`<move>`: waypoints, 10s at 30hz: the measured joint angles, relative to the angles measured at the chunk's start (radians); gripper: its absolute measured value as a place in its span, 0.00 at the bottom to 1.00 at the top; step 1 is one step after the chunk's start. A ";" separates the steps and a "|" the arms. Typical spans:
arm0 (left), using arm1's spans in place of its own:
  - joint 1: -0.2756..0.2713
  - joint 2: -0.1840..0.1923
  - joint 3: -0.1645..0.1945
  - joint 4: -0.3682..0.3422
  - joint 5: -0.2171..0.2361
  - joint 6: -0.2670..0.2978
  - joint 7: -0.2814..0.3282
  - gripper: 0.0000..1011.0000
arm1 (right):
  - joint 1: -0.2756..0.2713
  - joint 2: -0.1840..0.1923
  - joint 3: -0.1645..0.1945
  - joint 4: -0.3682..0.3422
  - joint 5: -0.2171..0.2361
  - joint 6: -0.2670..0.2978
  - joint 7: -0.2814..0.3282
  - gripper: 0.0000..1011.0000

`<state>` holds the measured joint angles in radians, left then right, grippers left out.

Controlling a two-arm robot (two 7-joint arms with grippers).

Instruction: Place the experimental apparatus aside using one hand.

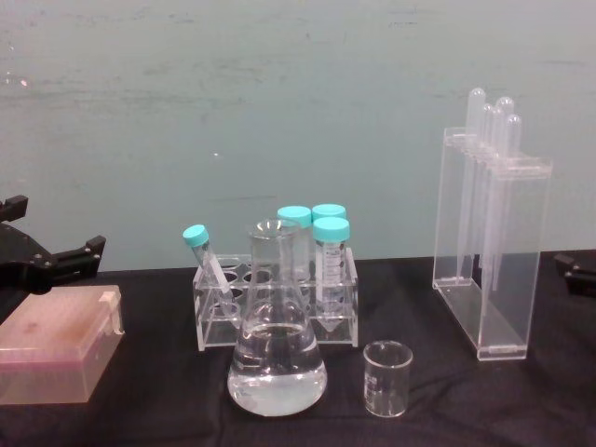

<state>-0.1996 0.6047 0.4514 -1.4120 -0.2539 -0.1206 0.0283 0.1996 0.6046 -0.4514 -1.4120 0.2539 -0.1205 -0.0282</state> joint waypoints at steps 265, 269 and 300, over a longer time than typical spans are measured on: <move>0.000 0.000 0.000 0.000 0.000 0.000 0.000 0.99 | 0.050 -0.593 0.352 0.087 -0.279 0.020 0.083 0.99; 0.000 0.000 0.000 0.000 0.000 0.000 0.000 0.99 | 0.050 -0.593 0.352 0.086 -0.279 0.020 0.083 0.92; 0.000 0.000 0.000 0.000 0.000 0.000 0.000 0.99 | 0.050 -0.592 0.352 0.086 -0.280 0.020 0.084 0.60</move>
<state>-0.1995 0.6047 0.4514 -1.4120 -0.2539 -0.1205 0.0283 0.2498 0.0126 -0.0999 -1.3256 -0.0259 -0.1008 0.0558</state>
